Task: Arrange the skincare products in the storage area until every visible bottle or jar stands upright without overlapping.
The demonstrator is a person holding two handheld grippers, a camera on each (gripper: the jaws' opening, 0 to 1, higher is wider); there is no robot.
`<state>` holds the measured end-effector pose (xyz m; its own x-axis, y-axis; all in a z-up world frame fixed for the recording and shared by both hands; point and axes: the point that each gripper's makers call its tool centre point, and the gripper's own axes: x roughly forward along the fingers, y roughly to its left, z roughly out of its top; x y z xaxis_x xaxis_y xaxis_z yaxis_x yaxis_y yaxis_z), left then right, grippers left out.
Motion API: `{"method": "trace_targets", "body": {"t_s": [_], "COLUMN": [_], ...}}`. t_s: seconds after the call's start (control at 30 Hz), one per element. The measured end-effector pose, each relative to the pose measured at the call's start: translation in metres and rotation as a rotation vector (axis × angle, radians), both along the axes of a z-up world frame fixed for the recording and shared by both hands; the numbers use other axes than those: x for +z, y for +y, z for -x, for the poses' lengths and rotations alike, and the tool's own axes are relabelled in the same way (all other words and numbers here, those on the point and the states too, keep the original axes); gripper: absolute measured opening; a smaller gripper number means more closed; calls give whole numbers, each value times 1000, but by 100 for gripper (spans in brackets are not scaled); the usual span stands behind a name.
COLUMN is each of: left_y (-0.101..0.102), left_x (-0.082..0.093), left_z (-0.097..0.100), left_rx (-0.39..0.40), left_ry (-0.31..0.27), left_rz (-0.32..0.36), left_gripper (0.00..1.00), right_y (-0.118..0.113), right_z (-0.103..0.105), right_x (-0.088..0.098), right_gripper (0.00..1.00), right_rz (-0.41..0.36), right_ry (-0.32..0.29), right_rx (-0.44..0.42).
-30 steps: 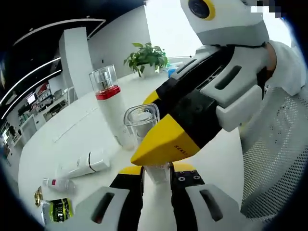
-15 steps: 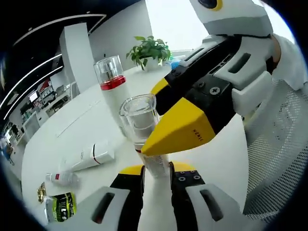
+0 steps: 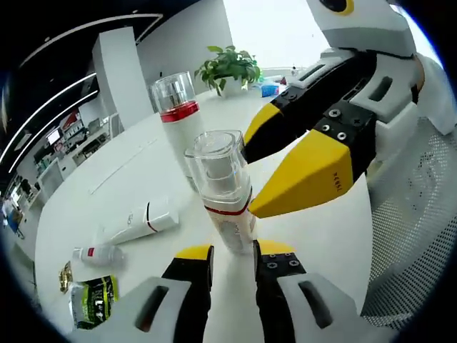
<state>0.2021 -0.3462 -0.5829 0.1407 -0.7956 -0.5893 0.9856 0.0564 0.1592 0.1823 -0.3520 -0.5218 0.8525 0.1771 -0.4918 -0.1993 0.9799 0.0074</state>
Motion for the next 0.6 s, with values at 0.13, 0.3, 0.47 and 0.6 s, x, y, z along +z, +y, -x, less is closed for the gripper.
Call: {"method": "trace_targets", "body": {"t_s": [0.13, 0.3, 0.47, 0.6], "left_y": [2, 3, 2, 0], "left_x": [0, 1, 1, -3], "left_z": [-1, -5, -3, -3], "left_rx": [2, 20, 19, 14], "left_ry": [10, 13, 21, 25], "left_rz": [-7, -8, 3, -7], "left_gripper": [12, 8, 5, 5], "right_y": [-9, -23, -20, -12], "right_z": [2, 6, 5, 4], "right_x": [-4, -10, -20, -35], "right_gripper": [16, 12, 12, 10], "right_rz": [8, 18, 48, 68], "right_ry": [23, 66, 110, 163], "right_rx": [1, 17, 72, 131]}}
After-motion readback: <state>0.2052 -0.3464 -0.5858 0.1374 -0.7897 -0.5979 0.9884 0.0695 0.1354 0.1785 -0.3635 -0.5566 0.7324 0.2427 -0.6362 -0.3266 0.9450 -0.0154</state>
